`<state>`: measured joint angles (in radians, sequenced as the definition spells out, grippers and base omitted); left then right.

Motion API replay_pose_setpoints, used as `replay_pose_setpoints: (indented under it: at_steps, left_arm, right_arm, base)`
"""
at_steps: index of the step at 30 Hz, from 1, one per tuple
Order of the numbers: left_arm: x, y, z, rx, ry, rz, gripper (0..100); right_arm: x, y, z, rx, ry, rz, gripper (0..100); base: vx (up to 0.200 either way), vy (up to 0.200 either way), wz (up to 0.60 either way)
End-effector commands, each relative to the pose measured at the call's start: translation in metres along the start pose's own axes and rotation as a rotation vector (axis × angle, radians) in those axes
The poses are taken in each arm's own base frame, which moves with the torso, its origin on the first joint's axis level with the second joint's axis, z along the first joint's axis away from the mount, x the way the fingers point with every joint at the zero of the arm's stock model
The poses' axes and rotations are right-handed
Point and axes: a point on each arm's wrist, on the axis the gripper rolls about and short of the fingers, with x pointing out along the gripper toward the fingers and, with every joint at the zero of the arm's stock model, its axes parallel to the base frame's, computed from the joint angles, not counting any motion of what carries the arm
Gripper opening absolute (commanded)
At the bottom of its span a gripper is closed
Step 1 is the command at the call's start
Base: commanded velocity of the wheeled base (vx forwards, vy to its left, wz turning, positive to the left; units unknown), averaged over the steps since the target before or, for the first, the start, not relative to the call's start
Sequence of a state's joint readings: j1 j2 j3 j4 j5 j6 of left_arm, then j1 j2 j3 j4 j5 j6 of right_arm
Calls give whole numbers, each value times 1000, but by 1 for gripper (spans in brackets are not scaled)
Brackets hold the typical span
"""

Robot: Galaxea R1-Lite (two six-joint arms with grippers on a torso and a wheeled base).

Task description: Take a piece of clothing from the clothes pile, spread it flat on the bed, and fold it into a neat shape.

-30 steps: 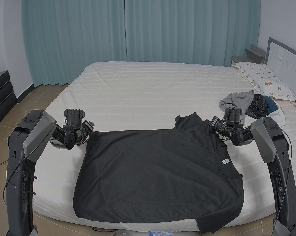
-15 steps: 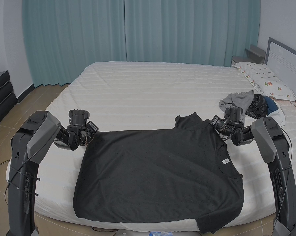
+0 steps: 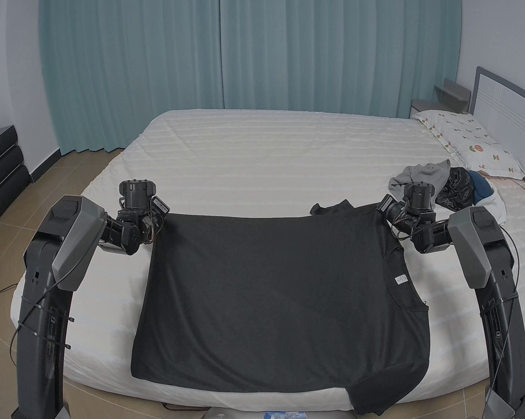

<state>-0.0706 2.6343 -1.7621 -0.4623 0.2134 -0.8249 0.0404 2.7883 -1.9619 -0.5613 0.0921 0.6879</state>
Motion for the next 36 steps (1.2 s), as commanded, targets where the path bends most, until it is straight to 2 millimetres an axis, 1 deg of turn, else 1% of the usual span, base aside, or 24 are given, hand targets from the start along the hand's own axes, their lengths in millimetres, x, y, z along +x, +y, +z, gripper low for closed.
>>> replay_pose_setpoints:
  at_steps: [1,5,6,8,11,15,24,25,27,28,29,32,34,36]
  left_arm:
    - [10,5,-7,0,-1,3,0]
    - [13,4,-7,-2,-8,-5,0]
    - [18,2,-7,-6,-21,-16,0]
    - [20,2,-8,-9,-25,-20,0]
    - [23,1,-7,-12,-36,-30,0]
    - [31,3,-12,-14,-49,-28,0]
    - [33,6,-18,-8,-33,-15,0]
    - [33,6,-18,-4,-23,-4,0]
    - [32,5,-18,-3,-16,1,0]
    - [32,4,-17,-3,-16,1,100]
    - [32,4,-18,-3,-15,3,100]
    - [29,5,-12,-6,-17,9,100]
    - [23,2,-4,-10,-26,8,100]
    - [12,1,11,-14,-33,18,100]
  right_arm:
    - [2,0,1,0,-12,5,0]
    - [4,0,1,1,-19,7,0]
    - [6,-6,-5,8,-16,-13,0]
    - [7,-7,-8,10,-17,-14,0]
    - [8,-10,-9,7,-32,-6,0]
    - [10,-12,-12,3,-45,5,0]
    - [12,-16,-20,0,-31,-3,0]
    - [12,-15,-21,-1,-29,-3,100]
    - [11,-14,-19,1,-30,-2,100]
    - [11,-12,-16,2,-34,1,100]
    - [10,-12,-16,2,-35,0,100]
    - [0,-3,5,9,-57,5,100]
    - [-10,-1,17,16,-59,-1,100]
    - [-26,3,30,28,-52,-14,100]
  base:
    - [0,0,0]
    - [0,0,0]
    - [0,0,0]
    - [0,0,0]
    - [0,0,0]
    - [0,0,0]
    - [0,0,0]
    - [0,0,0]
    - [0,0,0]
    - [0,0,0]
    - [0,0,0]
    - [0,0,0]
    - [0,0,0]
    - [0,0,0]
